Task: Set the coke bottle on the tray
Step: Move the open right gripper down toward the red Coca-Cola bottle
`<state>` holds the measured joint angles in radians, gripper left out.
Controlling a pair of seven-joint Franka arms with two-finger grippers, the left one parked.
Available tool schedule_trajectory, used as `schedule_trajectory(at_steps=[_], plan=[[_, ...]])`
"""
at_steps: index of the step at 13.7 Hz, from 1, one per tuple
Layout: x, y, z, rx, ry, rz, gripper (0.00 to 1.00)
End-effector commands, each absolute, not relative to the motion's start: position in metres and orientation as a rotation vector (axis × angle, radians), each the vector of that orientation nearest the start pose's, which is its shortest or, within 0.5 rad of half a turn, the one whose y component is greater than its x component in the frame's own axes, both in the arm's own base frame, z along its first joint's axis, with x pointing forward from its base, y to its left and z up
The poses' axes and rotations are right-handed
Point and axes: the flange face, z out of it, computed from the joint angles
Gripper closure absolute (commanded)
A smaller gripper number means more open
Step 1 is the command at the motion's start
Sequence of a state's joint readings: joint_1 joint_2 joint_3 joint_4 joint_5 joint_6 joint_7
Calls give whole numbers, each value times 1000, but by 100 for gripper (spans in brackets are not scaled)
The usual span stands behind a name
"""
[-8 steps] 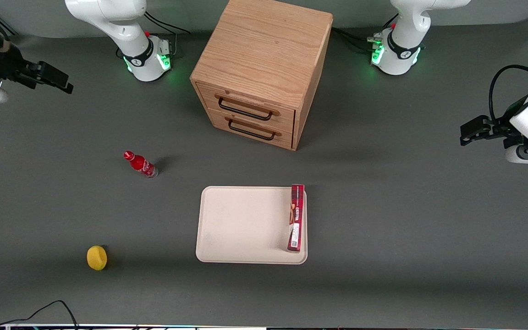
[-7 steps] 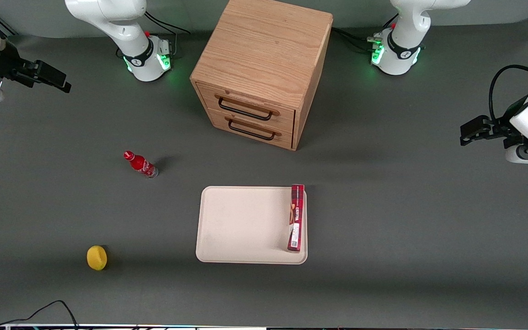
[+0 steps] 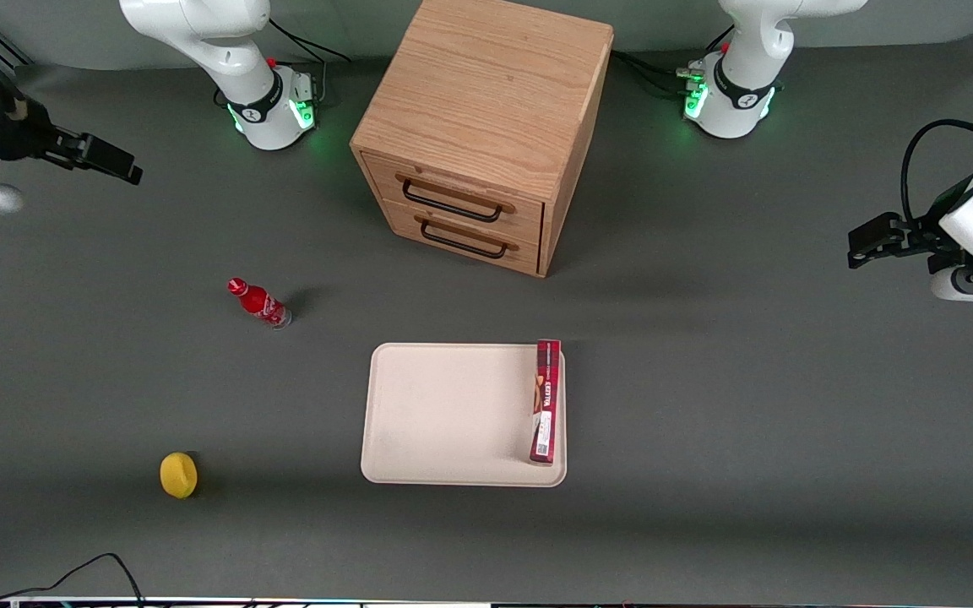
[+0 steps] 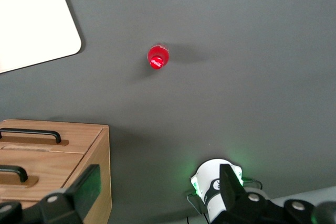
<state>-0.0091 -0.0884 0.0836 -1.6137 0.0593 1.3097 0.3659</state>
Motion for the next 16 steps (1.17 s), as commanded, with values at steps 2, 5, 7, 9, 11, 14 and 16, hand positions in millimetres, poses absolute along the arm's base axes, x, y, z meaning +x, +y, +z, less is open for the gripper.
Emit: schedule_trajectory(at_steps=[2, 5, 7, 9, 11, 14, 16], plan=[[508, 60, 512, -3093, 456, 294, 0], [505, 63, 415, -3087, 473, 141, 0], [508, 62, 373, -3078, 479, 99, 0], [502, 61, 339, -3074, 478, 52, 0], [493, 60, 317, -3095, 456, 30, 0], [486, 60, 312, -3099, 455, 48, 46], [485, 64, 313, -3103, 437, 48, 94]])
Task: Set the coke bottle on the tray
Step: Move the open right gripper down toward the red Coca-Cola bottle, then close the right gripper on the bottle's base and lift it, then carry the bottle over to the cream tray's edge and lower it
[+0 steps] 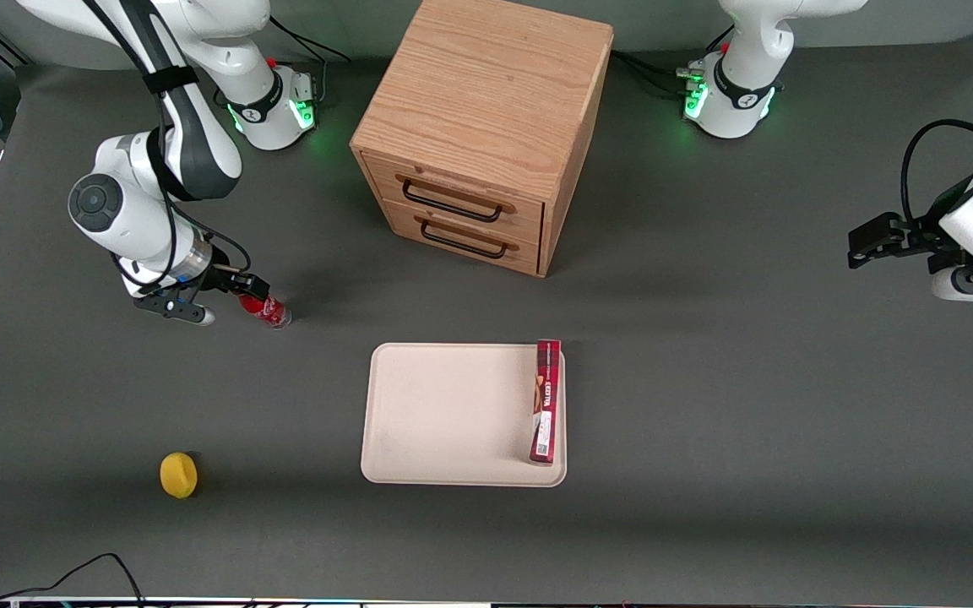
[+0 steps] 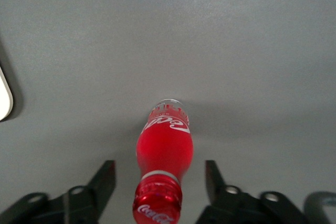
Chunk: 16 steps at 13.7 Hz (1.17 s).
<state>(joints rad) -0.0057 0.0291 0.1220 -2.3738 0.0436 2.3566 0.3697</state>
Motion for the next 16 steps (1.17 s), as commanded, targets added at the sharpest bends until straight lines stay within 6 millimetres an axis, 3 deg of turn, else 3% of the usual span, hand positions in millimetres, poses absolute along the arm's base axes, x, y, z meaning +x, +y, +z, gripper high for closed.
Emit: schedule_trajectory(at_steps=[1, 4, 6, 11, 13, 14, 16], plan=[[485, 68, 314, -3106, 417, 46, 100], [486, 71, 322, -3118, 389, 40, 100], [493, 73, 353, -3126, 383, 57, 100], [534, 85, 519, -3136, 386, 172, 100], [553, 103, 576, -3131, 338, 177, 100], [565, 119, 600, -3121, 319, 176, 100], [601, 145, 607, -3075, 451, 275, 100]])
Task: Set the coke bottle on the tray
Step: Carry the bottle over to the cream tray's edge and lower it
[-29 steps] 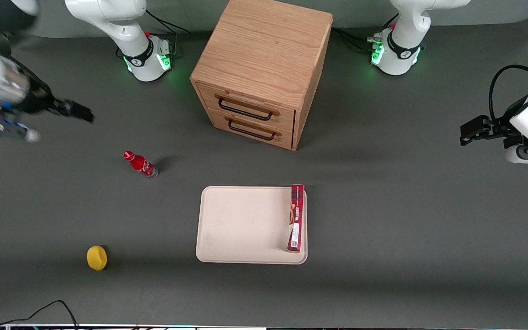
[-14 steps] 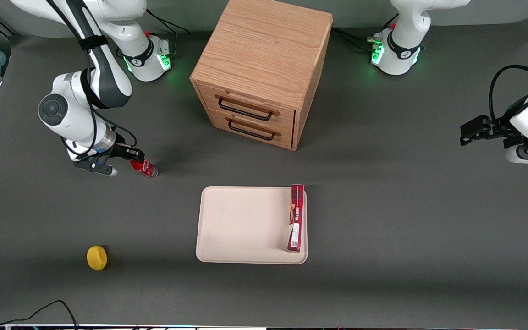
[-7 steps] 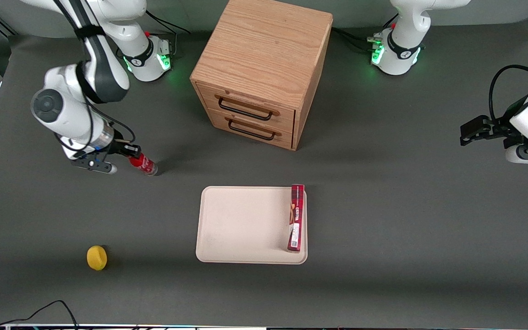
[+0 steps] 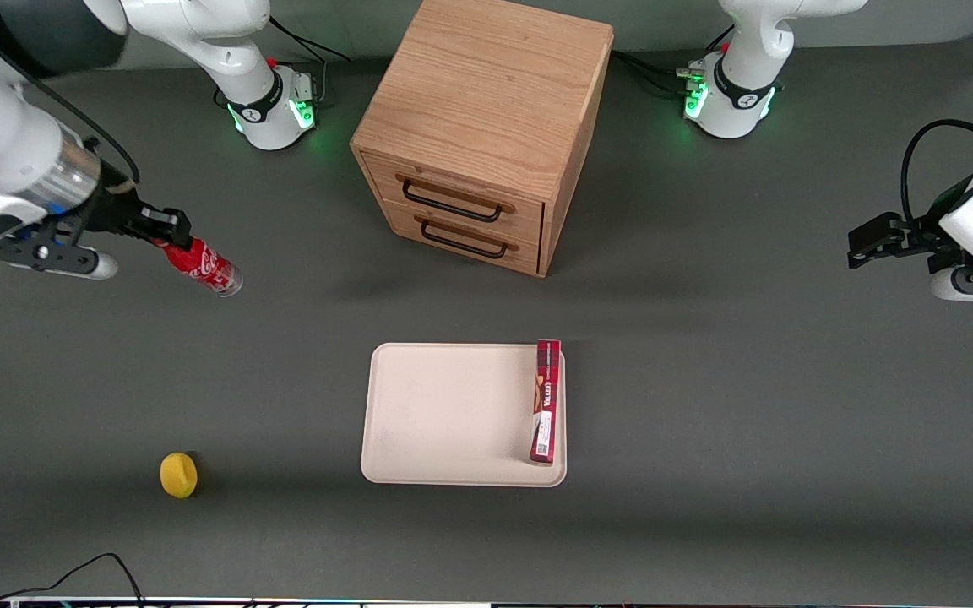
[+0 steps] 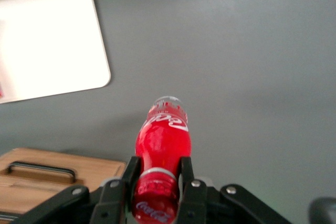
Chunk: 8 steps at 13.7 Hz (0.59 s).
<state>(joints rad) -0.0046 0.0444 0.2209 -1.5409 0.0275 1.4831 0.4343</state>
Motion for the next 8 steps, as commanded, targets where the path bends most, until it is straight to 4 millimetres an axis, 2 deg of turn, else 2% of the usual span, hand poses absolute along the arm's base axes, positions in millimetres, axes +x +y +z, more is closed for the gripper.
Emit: schedule_trajectory(at_steps=[1, 2, 3, 5, 6, 8], plan=[[618, 163, 602, -3039, 530, 292, 100], [631, 178, 595, -3009, 605, 289, 100], [646, 194, 577, -2993, 669, 279, 100], [669, 214, 552, -2940, 794, 195, 100], [681, 221, 535, -2916, 849, 155, 100], [700, 242, 487, -2928, 932, 82, 100]])
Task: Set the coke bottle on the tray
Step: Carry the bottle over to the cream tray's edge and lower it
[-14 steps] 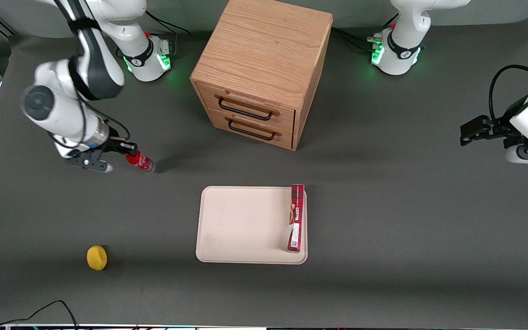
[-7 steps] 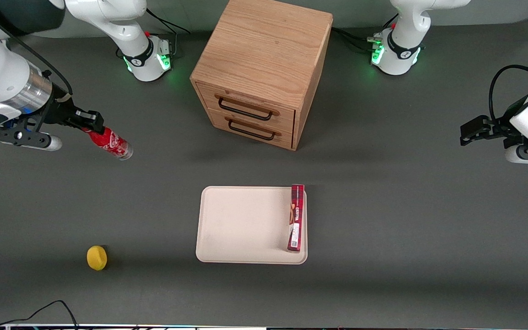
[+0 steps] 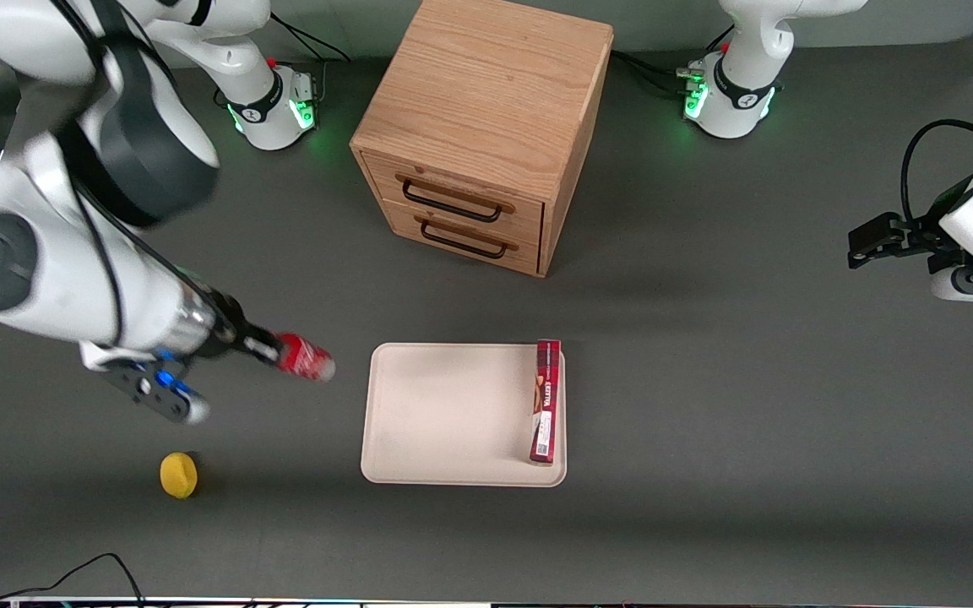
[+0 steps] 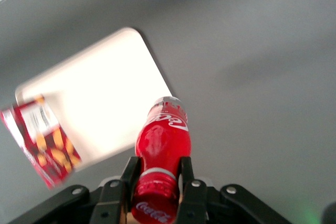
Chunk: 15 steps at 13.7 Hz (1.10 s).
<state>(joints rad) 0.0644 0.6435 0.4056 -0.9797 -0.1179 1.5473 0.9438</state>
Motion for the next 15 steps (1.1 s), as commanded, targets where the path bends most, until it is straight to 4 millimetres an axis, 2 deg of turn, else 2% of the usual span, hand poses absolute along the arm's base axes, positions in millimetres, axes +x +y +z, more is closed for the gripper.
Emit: schedule_trajectory(at_steps=[1, 3, 4, 6, 8, 12, 13, 15], plan=[[709, 246, 463, -2932, 974, 47, 100], [723, 258, 417, -2925, 1042, -9, 100], [724, 270, 398, -2940, 1041, -37, 100], [729, 284, 366, -2907, 1095, -67, 100], [732, 295, 349, -2869, 1101, -90, 100], [737, 301, 324, -2843, 1120, -113, 100], [738, 297, 323, -2847, 1115, -109, 1], [737, 290, 329, -2882, 1069, -76, 0]])
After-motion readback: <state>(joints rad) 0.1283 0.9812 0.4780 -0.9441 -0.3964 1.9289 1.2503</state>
